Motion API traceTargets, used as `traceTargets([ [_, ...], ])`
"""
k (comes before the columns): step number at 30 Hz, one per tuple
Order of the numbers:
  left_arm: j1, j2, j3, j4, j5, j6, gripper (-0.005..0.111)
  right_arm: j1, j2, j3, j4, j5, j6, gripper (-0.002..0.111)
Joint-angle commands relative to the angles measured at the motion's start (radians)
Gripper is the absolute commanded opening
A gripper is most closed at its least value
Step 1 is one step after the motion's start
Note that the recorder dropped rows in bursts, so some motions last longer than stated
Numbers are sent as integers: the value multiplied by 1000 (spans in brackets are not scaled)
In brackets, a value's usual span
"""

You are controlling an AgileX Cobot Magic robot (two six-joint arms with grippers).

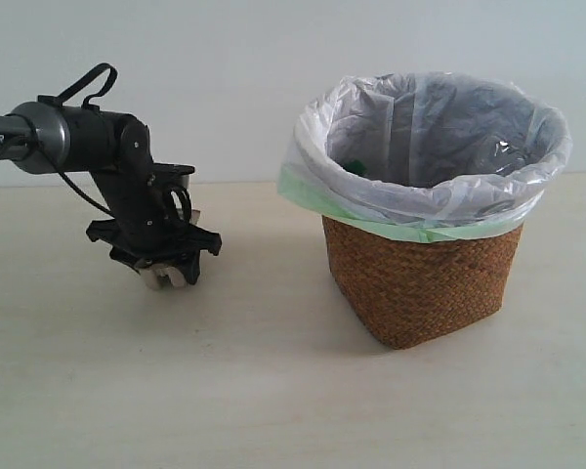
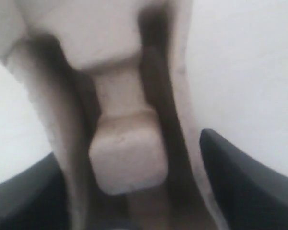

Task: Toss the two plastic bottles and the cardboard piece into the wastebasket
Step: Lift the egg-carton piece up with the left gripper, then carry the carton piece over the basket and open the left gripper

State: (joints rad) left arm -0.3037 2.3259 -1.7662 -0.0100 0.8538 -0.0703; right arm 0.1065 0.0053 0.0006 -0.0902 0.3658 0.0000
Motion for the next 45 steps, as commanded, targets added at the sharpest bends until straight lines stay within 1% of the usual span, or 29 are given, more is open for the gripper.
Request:
traceTargets([
  [1,1,1,-3,-20,-13,-24,58,-5,-5,-1,-2,-4,0,0],
  [4,3,1,-3,-20,-25,-36,58,-5,-5,-1,-2,-4,0,0],
  [6,3,1,-3,-20,-18,-49,50,-5,-5,-1,-2,-4,0,0],
  [7,3,1,-3,-20,-16,-63,45,-5,-5,-1,-2,-4,0,0],
  [8,3,1,-3,-20,-13,-66,35,-5,-5,-1,-2,-4,0,0],
  [10,3,1,-3,-20,-16,-66,12,-5,-5,-1,-2,-4,0,0],
  [11,3,1,-3,-20,-18,-66,4,-5,-5,-1,-2,-4,0,0],
  [15,3,1,-3,-37,-33,-68,4,-5,-5,-1,-2,-4,0,0],
  [18,3,1,-3,-61,20,-74,4,-5,-5,-1,-2,-4,0,0],
  [22,3,-9,-3,-58,43,11,4,-5,-5,-1,-2,-4,0,0],
  [28,3,-128,-3,10,-10,-15,4,-5,-5,-1,-2,-4,0,0],
  [32,3,-251,-3,154,-13,-77,4,-5,-5,-1,-2,-4,0,0],
  [36,3,-379,-3,429,42,-200,4,-5,-5,-1,-2,-4,0,0],
  [40,3,-467,-3,637,110,-208,4,-5,-5,-1,-2,-4,0,0],
  [42,3,-499,-3,705,146,-208,4,-5,-5,-1,-2,-4,0,0],
  [45,3,-515,-3,768,198,-208,4,-5,-5,-1,-2,-4,0,0],
])
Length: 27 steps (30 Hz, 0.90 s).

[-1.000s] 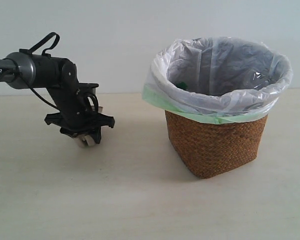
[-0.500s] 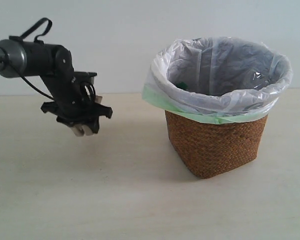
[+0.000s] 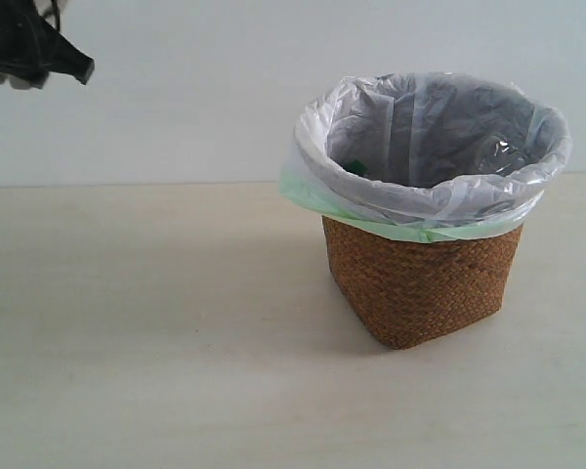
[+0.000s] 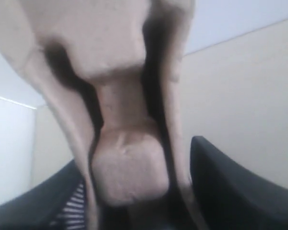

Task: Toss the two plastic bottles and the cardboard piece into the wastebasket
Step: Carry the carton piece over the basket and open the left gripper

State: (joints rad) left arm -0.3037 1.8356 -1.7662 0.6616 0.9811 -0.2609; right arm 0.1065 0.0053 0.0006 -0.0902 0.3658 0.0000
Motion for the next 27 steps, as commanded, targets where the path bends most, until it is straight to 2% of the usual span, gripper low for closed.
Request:
traceTargets([
  [1,3,-25,-3,109,87,-18,4,-5,-5,-1,-2,-4,0,0],
  [6,3,-9,-3,22,107,-18,4,-5,-5,-1,-2,-4,0,0],
  [9,3,22,-3,-226,54,40,4,-5,-5,-1,-2,-4,0,0],
  [10,3,37,-3,-395,20,138,4,-5,-5,-1,-2,-4,0,0],
  [11,3,50,-3,-499,1,205,4,-5,-5,-1,-2,-4,0,0],
  [12,0,66,-3,-730,-29,332,4,-5,-5,-1,-2,-4,0,0],
  [14,-12,74,-3,-1057,-95,587,4,-5,-5,-1,-2,-4,0,0],
  [16,-43,74,-7,-1497,-172,876,4,-5,-5,-1,-2,-4,0,0],
  [18,-77,74,-31,-1891,-181,1110,12,-5,-5,-1,-2,-4,0,0],
  [19,-101,74,-47,-2016,-191,1199,20,-5,-5,-1,-2,-4,0,0],
  [21,-162,74,-77,-2085,-260,1273,49,-5,-5,-1,-2,-4,0,0],
  [22,-190,74,-84,-2059,-329,1273,67,-5,-5,-1,-2,-4,0,0],
  [25,-281,88,-86,-1898,-519,1220,109,-5,-5,-1,-2,-4,0,0],
  [27,-315,106,-86,-1785,-550,1161,108,-5,-5,-1,-2,-4,0,0],
])
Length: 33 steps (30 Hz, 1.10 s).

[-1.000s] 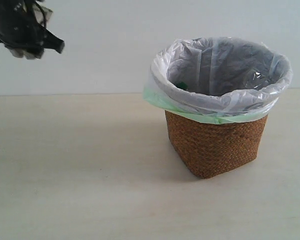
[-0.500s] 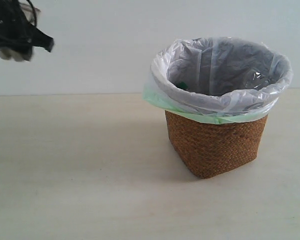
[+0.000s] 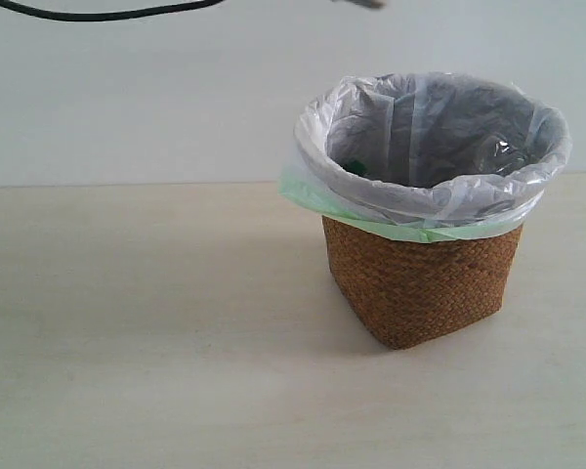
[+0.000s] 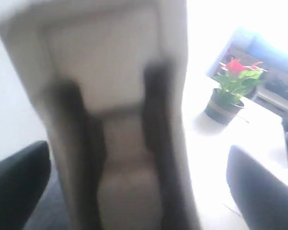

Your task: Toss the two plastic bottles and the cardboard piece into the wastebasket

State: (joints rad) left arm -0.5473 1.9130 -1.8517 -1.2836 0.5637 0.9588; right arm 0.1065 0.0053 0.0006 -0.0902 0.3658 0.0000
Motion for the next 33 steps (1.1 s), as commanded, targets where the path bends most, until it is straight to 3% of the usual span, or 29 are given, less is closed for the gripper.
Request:
traceTargets([
  [1,-80,36,0,193,-135,-75,107,-5,-5,-1,-2,-4,0,0],
  [11,-77,3,0,216,-154,-130,107,-5,-5,-1,-2,-4,0,0],
  [15,-76,-31,0,311,-119,-138,104,-5,-5,-1,-2,-4,0,0],
  [17,-76,-51,0,376,-67,-176,92,-5,-5,-1,-2,-4,0,0],
  [20,-76,-83,0,481,25,-257,58,-5,-5,-1,-2,-4,0,0],
  [21,-76,-91,0,517,70,-278,46,-5,-5,-1,-2,-4,0,0],
  [22,-76,-113,0,569,166,-290,11,-5,-5,-1,-2,-4,0,0],
  [23,-76,-126,0,590,201,-281,5,-5,-5,-1,-2,-4,0,0],
  [26,-76,-190,4,713,263,-320,4,-5,-5,-1,-2,-4,0,0],
  [33,-76,-444,95,1021,208,-504,4,-5,-5,-1,-2,-4,0,0],
])
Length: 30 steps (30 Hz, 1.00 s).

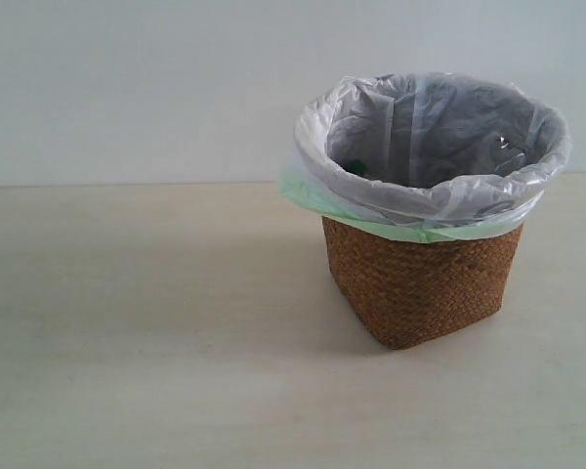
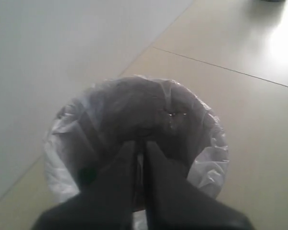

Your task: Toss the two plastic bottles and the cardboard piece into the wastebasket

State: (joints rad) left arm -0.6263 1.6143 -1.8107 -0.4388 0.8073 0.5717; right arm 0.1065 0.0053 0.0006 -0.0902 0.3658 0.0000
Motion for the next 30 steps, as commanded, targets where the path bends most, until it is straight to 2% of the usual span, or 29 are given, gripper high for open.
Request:
traceTargets([
  [1,3,-179,69,214,-45,-143,4,-5,-5,-1,-2,-4,0,0],
  [3,3,-287,130,340,-97,-242,4,-5,-5,-1,-2,-4,0,0],
  [7,3,-455,259,439,-224,-347,4,-5,-5,-1,-2,-4,0,0],
  [15,3,-797,641,448,-523,-405,4,-5,-5,-1,-2,-4,0,0],
  [20,3,-942,806,448,-592,-427,4,-5,-5,-1,-2,-4,0,0],
  [30,3,-1143,1054,448,-609,-515,4,-5,-5,-1,-2,-4,0,0],
])
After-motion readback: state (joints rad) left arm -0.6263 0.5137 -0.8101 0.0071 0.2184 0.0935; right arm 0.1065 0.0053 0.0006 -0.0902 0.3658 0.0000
